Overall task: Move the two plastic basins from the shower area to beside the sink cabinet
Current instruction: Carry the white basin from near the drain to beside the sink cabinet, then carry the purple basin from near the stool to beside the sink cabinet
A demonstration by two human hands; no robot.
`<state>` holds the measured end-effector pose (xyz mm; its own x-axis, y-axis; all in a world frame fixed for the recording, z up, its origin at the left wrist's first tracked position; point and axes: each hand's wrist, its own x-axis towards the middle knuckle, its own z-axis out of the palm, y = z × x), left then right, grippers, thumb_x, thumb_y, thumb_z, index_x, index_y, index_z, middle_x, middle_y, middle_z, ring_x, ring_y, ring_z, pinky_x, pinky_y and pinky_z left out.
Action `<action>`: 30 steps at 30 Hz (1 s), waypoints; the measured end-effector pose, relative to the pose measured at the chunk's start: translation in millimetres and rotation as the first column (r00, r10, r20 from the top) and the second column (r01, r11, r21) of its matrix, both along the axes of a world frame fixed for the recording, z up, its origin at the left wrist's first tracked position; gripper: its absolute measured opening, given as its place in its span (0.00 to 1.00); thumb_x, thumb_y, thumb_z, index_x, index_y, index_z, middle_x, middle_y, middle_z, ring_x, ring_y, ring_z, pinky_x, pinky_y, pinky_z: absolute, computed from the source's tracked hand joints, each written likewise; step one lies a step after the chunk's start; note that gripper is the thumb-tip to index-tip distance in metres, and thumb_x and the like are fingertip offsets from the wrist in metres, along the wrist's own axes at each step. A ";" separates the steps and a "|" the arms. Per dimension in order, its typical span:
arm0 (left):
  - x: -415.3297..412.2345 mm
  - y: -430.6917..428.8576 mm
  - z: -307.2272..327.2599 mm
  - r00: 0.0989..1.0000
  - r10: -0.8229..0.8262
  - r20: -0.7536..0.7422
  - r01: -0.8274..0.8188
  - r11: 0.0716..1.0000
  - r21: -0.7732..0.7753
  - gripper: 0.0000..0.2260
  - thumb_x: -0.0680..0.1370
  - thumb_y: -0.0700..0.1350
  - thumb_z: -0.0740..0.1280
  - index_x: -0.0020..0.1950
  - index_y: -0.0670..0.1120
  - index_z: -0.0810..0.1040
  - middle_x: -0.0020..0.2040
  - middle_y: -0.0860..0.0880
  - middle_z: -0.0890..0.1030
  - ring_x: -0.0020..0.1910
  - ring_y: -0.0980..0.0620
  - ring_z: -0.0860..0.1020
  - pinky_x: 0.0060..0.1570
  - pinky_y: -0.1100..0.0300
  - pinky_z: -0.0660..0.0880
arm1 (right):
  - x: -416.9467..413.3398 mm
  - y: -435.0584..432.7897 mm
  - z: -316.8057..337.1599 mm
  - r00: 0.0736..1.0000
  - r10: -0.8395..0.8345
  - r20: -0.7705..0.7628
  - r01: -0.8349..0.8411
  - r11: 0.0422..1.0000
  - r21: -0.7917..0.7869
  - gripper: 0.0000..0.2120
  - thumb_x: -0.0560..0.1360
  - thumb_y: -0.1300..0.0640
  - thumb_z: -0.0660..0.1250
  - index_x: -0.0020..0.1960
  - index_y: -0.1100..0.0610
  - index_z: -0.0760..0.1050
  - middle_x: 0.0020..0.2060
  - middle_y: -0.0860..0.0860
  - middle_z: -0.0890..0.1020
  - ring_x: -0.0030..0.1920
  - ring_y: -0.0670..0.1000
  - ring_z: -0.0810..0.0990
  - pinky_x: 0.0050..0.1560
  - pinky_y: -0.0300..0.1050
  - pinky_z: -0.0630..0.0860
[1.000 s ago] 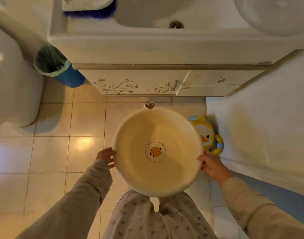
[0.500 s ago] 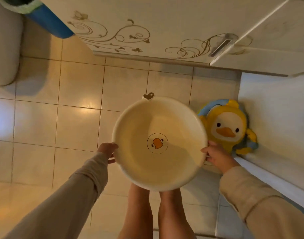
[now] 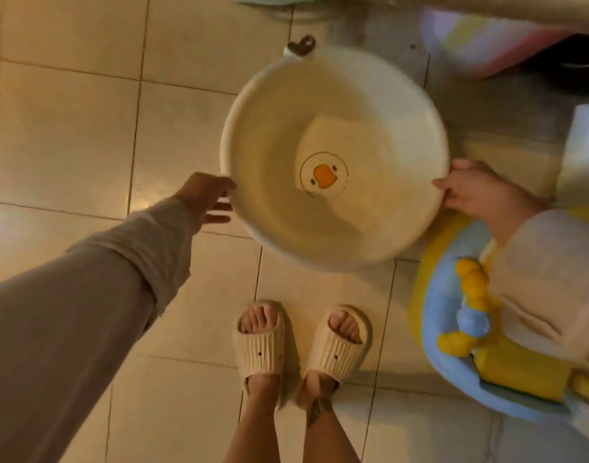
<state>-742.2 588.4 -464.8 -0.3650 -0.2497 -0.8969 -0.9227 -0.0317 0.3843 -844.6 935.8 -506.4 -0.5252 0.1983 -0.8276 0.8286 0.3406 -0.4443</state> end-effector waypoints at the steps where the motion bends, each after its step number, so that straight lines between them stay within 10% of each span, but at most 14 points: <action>1: -13.9 2.9 -10.7 0.999 -0.004 -0.033 0.003 1.000 -0.005 0.09 0.76 0.39 0.60 0.55 0.40 0.73 0.50 0.44 0.75 0.51 0.44 0.75 0.59 0.47 0.73 | -16.6 3.0 -9.5 1.000 0.010 -0.028 -0.010 1.000 0.008 0.14 0.75 0.71 0.60 0.38 0.54 0.69 0.49 0.56 0.78 0.58 0.55 0.74 0.49 0.50 0.76; 5: -60.3 12.9 -37.7 0.992 0.011 -0.129 -0.019 0.998 -0.059 0.14 0.76 0.38 0.60 0.60 0.38 0.73 0.50 0.44 0.75 0.43 0.47 0.76 0.57 0.48 0.74 | -67.4 4.1 -35.3 0.994 0.013 -0.109 -0.013 1.000 0.006 0.12 0.75 0.70 0.60 0.50 0.56 0.74 0.53 0.57 0.80 0.63 0.57 0.75 0.51 0.49 0.79; 8: -84.0 16.6 -46.0 0.987 0.010 -0.161 -0.029 0.993 -0.116 0.16 0.76 0.37 0.59 0.63 0.38 0.72 0.53 0.44 0.74 0.48 0.46 0.75 0.58 0.48 0.75 | -90.2 2.7 -41.4 0.989 -0.059 -0.133 0.059 0.998 -0.001 0.26 0.75 0.71 0.60 0.72 0.57 0.63 0.67 0.56 0.73 0.66 0.56 0.73 0.62 0.54 0.73; 13: -95.0 14.2 -44.7 0.991 -0.018 -0.135 0.000 0.992 -0.130 0.19 0.76 0.40 0.60 0.67 0.38 0.69 0.56 0.45 0.74 0.53 0.45 0.74 0.58 0.48 0.75 | -88.4 3.8 -38.7 0.992 -0.090 -0.084 0.085 0.995 -0.057 0.33 0.76 0.68 0.61 0.77 0.53 0.52 0.71 0.55 0.69 0.66 0.56 0.73 0.64 0.57 0.71; 20: -26.7 19.4 36.6 0.997 -0.078 -0.007 0.076 0.991 -0.113 0.17 0.78 0.40 0.60 0.66 0.38 0.71 0.56 0.45 0.74 0.53 0.46 0.75 0.57 0.48 0.73 | -3.2 -11.3 36.7 0.995 -0.018 -0.095 0.034 0.985 0.169 0.25 0.75 0.62 0.64 0.70 0.59 0.64 0.53 0.56 0.76 0.48 0.53 0.76 0.45 0.50 0.77; 25: 78.5 31.1 167.1 0.990 -0.051 0.132 0.050 0.999 0.016 0.15 0.80 0.40 0.57 0.65 0.38 0.71 0.54 0.42 0.75 0.50 0.44 0.74 0.40 0.59 0.70 | 128.4 -15.5 160.9 0.995 0.046 0.092 -0.060 0.986 0.154 0.15 0.73 0.65 0.62 0.58 0.66 0.76 0.43 0.58 0.79 0.44 0.55 0.78 0.55 0.57 0.78; 30: 194.0 22.1 298.0 0.918 -0.118 0.379 0.107 0.993 0.052 0.06 0.79 0.38 0.56 0.46 0.42 0.72 0.48 0.40 0.75 0.33 0.49 0.71 0.35 0.63 0.63 | 257.1 -6.6 305.1 0.976 0.168 0.136 -0.185 0.975 0.125 0.10 0.73 0.64 0.62 0.38 0.54 0.77 0.34 0.57 0.80 0.37 0.56 0.79 0.43 0.53 0.77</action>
<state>-548.3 610.5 -166.8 -0.0185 -0.1987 -0.9799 -0.9972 0.0753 0.0036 -587.5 929.2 -201.4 -0.4568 0.2268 -0.8602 0.7958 0.5363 -0.2812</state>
